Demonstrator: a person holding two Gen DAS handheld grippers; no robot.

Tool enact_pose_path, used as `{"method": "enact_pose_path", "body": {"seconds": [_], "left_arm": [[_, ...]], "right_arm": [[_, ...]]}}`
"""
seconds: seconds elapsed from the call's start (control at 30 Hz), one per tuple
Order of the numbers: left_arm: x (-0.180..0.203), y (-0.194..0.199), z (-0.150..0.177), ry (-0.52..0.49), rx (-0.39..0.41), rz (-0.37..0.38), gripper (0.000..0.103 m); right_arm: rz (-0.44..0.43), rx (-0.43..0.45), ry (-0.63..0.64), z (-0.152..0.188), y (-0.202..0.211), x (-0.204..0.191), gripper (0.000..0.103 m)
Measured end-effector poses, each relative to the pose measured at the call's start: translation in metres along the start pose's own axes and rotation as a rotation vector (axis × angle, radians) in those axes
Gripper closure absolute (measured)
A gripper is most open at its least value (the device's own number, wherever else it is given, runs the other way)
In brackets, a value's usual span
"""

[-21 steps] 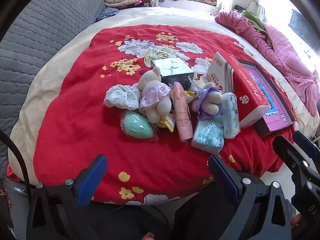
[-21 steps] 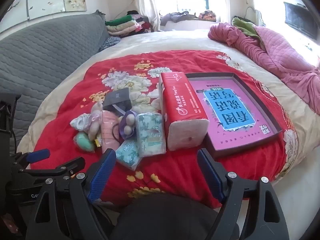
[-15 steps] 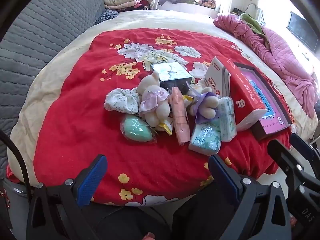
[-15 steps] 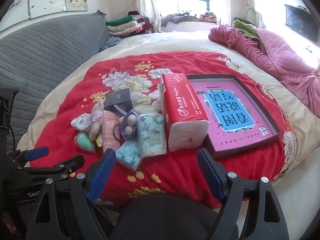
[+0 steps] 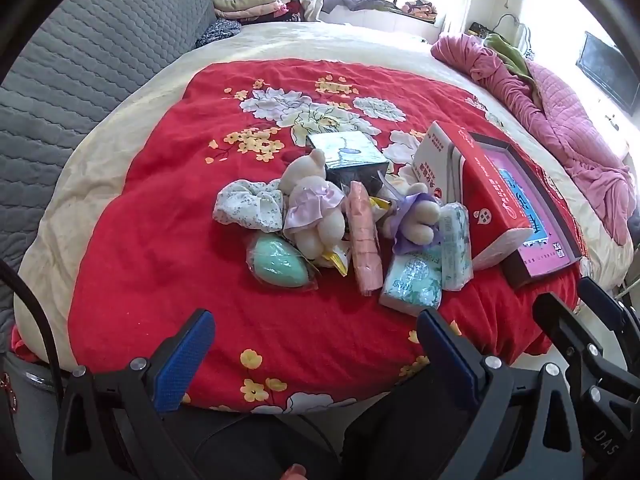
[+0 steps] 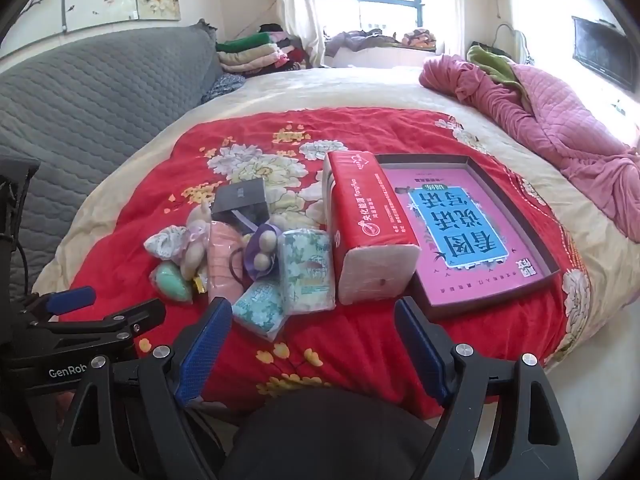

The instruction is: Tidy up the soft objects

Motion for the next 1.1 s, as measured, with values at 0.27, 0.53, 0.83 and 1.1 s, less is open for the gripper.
{"method": "enact_pose_path", "body": {"seconds": [0.27, 0.53, 0.83, 1.1], "left_arm": [[-0.0038, -0.0004, -0.0014, 0.012, -0.003, -0.003, 0.002], [-0.0037, 0.0007, -0.0018, 0.011, -0.002, -0.003, 0.002], [-0.0032, 0.0000, -0.0014, 0.010, -0.003, -0.003, 0.002], [-0.0019, 0.0009, -0.0009, 0.008, -0.003, -0.004, 0.002]], "right_arm": [[0.000, -0.007, 0.002, 0.0019, 0.0008, 0.0005, 0.019], [0.009, 0.003, 0.010, 0.0019, 0.0002, 0.0006, 0.019], [0.015, 0.004, 0.011, 0.0013, 0.0011, 0.0005, 0.019], [0.017, 0.005, 0.010, 0.0010, 0.0023, 0.0018, 0.019]]}}
Point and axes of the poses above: each gripper's, at about its wrist camera, not at the fingertips, and y roughly against the way its jaws point, x to its right, z to its underside, the point moved 6 cm from there along -y, roughly the way its jaws point, and after that the axes turned 3 degrees about x, right-handed, at the moved point
